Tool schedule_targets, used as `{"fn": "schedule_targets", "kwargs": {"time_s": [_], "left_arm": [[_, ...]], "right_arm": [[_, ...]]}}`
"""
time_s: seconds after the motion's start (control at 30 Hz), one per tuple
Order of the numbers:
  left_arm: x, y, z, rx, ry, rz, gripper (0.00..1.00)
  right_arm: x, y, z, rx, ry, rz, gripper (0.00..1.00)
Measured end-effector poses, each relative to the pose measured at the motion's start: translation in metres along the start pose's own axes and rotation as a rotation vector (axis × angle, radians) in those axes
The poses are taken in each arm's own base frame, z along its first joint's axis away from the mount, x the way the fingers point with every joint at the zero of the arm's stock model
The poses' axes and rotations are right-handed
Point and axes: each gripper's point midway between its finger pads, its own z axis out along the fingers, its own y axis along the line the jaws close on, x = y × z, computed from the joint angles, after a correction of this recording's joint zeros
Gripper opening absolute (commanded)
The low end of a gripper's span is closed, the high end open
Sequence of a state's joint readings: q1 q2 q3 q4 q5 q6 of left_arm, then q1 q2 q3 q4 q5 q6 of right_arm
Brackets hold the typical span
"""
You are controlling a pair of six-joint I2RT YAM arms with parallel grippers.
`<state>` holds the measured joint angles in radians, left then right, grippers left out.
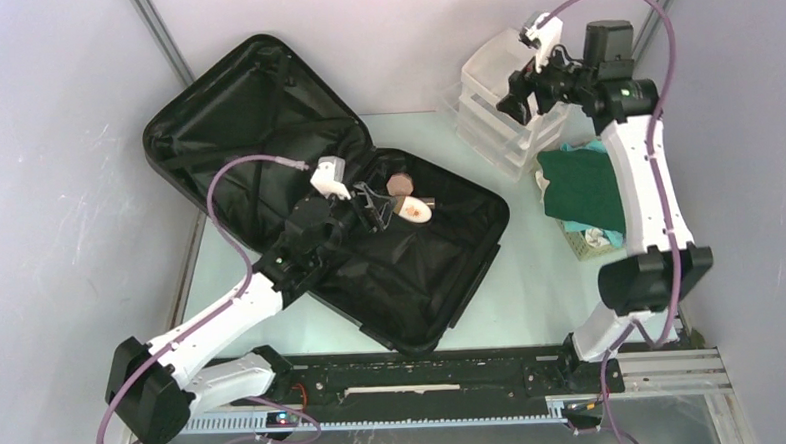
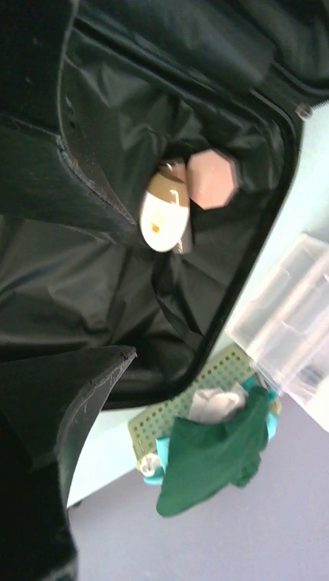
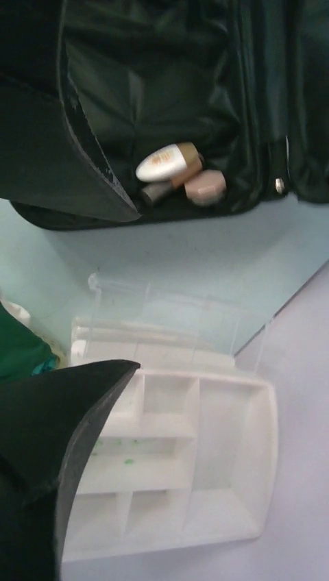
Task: Open, take out, and arrange the luggage
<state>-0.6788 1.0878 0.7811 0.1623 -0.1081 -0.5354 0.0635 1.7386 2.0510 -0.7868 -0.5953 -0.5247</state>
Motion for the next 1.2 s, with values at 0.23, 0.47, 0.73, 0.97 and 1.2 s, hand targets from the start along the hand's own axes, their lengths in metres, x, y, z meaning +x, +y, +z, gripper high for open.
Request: {"fn": "schedule_targets", "kwargs": {"time_s": [0.23,0.47,0.73,0.97,1.2], "left_arm": [[0.024,0.039,-0.027,-0.104,0.004,0.083,0.92],[0.023,0.064,-0.057,-0.187,-0.054,0.099,1.00],[0.020,0.082,-0.089,-0.215,-0.128,0.077,1.00],[0.044,0.099,-0.103,-0.246,-0.096,0.065,1.00],[0.044,0.106,-0.112,-0.268,-0.117,0.064,1.00]], "right_arm": [[0.017,0.093,-0.042,-0.293,-0.113,0.041,1.00],[0.074,0.174,-0.025,-0.605,-0.098,0.133,0.99],[0.079,0.193,0.061,-0.706,0.053,0.108,0.81],[0.104,0.190,0.158,-0.651,0.267,0.047,0.80],[0.159,0.206,0.194,-0.613,0.459,0.061,0.73]]}}
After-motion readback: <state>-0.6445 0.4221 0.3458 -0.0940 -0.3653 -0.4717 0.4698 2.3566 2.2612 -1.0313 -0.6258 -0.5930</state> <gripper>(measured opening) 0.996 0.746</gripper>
